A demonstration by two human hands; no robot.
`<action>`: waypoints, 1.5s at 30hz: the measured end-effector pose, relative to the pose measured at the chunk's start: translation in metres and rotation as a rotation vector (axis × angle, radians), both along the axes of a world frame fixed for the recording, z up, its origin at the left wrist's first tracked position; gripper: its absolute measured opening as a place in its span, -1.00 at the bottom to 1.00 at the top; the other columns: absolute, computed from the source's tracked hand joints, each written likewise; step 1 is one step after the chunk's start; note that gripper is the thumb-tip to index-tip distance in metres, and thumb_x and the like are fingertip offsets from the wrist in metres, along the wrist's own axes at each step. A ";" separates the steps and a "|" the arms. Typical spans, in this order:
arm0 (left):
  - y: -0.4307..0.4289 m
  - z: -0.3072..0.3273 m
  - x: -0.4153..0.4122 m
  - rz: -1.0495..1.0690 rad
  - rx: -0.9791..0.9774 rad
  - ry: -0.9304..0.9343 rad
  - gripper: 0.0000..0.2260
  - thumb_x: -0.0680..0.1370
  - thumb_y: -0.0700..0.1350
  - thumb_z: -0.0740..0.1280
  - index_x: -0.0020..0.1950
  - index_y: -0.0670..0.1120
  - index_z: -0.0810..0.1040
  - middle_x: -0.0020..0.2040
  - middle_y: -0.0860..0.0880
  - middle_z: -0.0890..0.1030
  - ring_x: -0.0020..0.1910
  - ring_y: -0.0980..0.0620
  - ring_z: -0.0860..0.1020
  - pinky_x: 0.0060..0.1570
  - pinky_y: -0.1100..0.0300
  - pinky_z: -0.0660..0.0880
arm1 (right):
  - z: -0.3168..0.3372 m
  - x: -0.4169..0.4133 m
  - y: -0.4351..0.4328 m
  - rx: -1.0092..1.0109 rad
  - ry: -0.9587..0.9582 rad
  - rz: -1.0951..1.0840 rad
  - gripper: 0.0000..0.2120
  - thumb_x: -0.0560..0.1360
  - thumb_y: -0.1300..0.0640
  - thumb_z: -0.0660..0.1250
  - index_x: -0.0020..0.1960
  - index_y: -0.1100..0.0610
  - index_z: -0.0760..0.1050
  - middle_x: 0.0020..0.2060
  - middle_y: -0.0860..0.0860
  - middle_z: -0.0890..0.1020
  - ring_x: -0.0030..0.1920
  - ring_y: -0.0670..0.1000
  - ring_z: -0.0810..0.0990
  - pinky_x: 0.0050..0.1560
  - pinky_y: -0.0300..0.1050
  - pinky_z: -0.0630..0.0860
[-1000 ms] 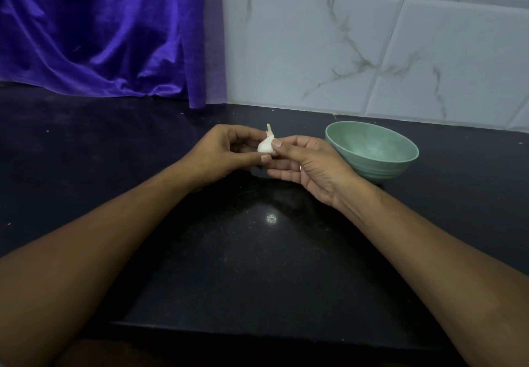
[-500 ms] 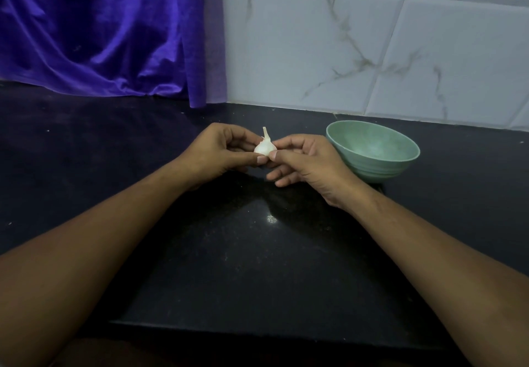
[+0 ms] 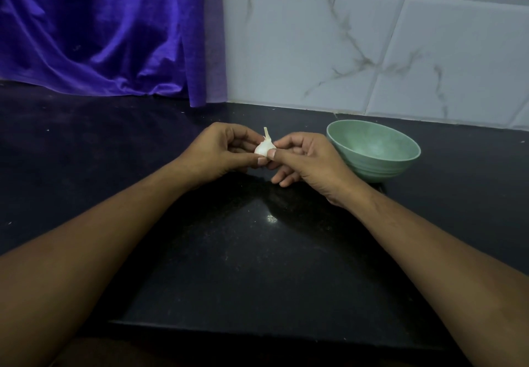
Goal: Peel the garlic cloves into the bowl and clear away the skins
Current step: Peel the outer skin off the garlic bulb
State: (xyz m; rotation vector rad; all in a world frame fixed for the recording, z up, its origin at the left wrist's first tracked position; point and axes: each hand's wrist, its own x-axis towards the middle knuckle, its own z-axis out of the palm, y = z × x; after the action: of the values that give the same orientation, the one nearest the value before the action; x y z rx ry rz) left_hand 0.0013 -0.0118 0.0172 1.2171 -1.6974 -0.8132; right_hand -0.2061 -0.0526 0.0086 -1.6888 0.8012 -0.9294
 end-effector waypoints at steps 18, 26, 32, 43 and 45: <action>-0.009 -0.011 -0.002 0.023 -0.034 0.105 -0.81 0.57 -0.15 0.48 0.17 -0.16 0.70 0.03 -0.16 0.75 0.08 -0.20 0.71 0.11 -0.22 0.65 | -0.006 -0.002 -0.003 -0.063 -0.069 0.027 -0.71 0.60 0.29 0.40 0.32 0.20 0.56 0.01 0.25 0.73 -0.14 0.12 0.74 -0.34 -0.13 0.65; -0.008 -0.009 -0.009 0.066 0.005 0.317 -0.82 0.48 -0.20 0.54 0.06 -0.17 0.69 0.02 -0.17 0.74 -0.06 -0.03 0.71 -0.22 0.22 0.66 | -0.006 -0.001 -0.002 0.007 -0.142 0.027 -0.73 0.59 0.29 0.42 0.28 0.24 0.59 0.02 0.20 0.75 0.03 0.18 0.76 -0.08 -0.04 0.70; -0.005 -0.009 -0.015 0.047 -0.013 0.356 -0.84 0.48 -0.14 0.53 -0.04 -0.17 0.64 -0.11 -0.09 0.72 -0.15 0.02 0.70 -0.27 0.20 0.66 | -0.002 -0.002 0.002 0.019 -0.152 0.047 -0.76 0.54 0.29 0.47 0.20 0.23 0.60 -0.07 0.17 0.76 -0.08 0.14 0.76 -0.06 -0.02 0.70; -0.004 -0.007 -0.016 0.021 0.113 0.497 -0.88 0.56 -0.12 0.45 -0.12 -0.14 0.59 -0.12 -0.16 0.69 -0.15 -0.02 0.67 -0.23 0.23 0.64 | -0.006 0.001 0.000 -0.051 -0.142 0.058 -0.79 0.55 0.27 0.47 0.17 0.20 0.59 -0.04 0.23 0.74 -0.09 0.16 0.75 -0.08 -0.01 0.69; -0.005 -0.007 -0.018 0.046 0.149 0.520 -0.87 0.60 -0.16 0.43 -0.13 -0.13 0.59 -0.11 -0.16 0.70 -0.16 -0.02 0.67 -0.24 0.23 0.66 | -0.008 0.002 -0.002 -0.094 -0.125 0.038 -0.80 0.53 0.29 0.49 0.13 0.20 0.59 -0.07 0.23 0.74 -0.12 0.16 0.75 -0.10 0.02 0.69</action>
State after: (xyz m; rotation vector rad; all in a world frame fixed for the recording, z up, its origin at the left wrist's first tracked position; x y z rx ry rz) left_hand -0.0168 -0.0172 0.0106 1.0223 -1.1995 -1.1305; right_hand -0.2036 -0.0547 0.0007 -1.7027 0.6482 -1.0495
